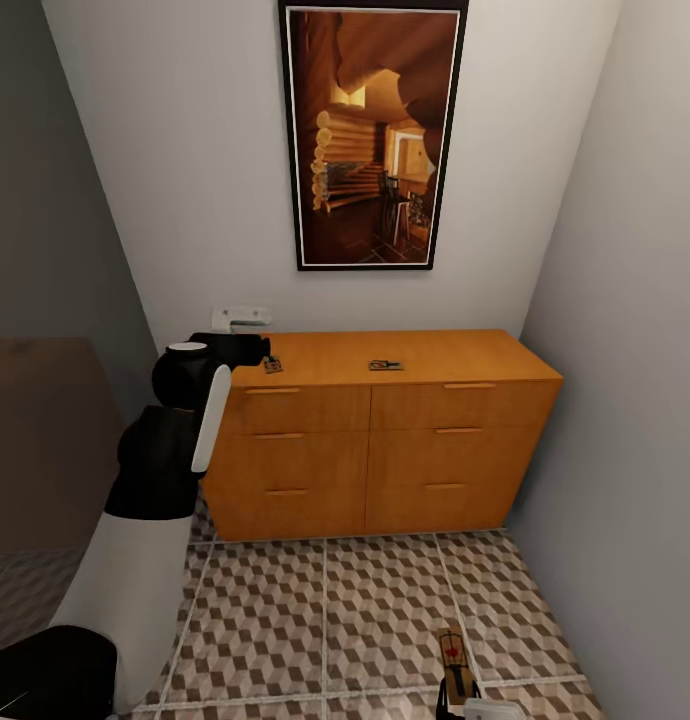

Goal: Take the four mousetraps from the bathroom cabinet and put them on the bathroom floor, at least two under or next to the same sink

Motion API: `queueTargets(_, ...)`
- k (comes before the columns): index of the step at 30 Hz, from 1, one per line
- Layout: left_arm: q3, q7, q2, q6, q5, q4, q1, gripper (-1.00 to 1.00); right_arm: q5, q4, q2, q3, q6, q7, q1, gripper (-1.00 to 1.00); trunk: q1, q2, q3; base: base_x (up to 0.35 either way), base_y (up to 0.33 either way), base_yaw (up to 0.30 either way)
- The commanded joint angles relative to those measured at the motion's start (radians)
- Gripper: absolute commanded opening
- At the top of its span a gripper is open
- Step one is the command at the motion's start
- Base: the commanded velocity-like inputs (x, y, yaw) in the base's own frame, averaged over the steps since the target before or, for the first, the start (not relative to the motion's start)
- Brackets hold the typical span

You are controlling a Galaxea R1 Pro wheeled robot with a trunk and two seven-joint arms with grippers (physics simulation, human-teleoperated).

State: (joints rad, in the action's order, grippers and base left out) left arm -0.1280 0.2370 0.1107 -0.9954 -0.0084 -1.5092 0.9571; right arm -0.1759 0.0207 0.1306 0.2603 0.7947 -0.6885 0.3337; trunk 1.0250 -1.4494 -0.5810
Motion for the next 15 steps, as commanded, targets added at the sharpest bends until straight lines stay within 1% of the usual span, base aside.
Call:
queueTargets(1,-0.001,0.002,-0.001,-0.005,-0.001,-0.001,0.001,1.00,-0.008,-0.001,0.000,0.001,-0.001,-0.012,0.001,-1.00,0.000,-0.001,-0.001,0.000,0.000,0.000)
queueTargets(6,-0.001,0.002,-0.005,-0.005,-0.001,0.000,0.000,1.00,-0.008,-0.001,0.000,0.001,-0.001,-0.012,0.001,-1.00,0.000,-0.001,-0.001,0.005,0.000,0.000)
queueTargets(8,-0.001,0.003,-0.006,-0.005,0.000,0.000,0.000,1.00,-0.008,-0.001,0.000,0.001,0.000,-0.012,0.001,-1.00,0.000,-0.001,-0.001,0.090,0.000,0.000)
queueTargets(15,-0.001,0.004,-0.006,-0.006,0.001,0.003,-0.001,1.00,-0.009,-0.001,0.000,0.001,0.000,-0.012,0.001,-1.00,0.000,-0.001,-0.001,0.219,0.000,0.000)
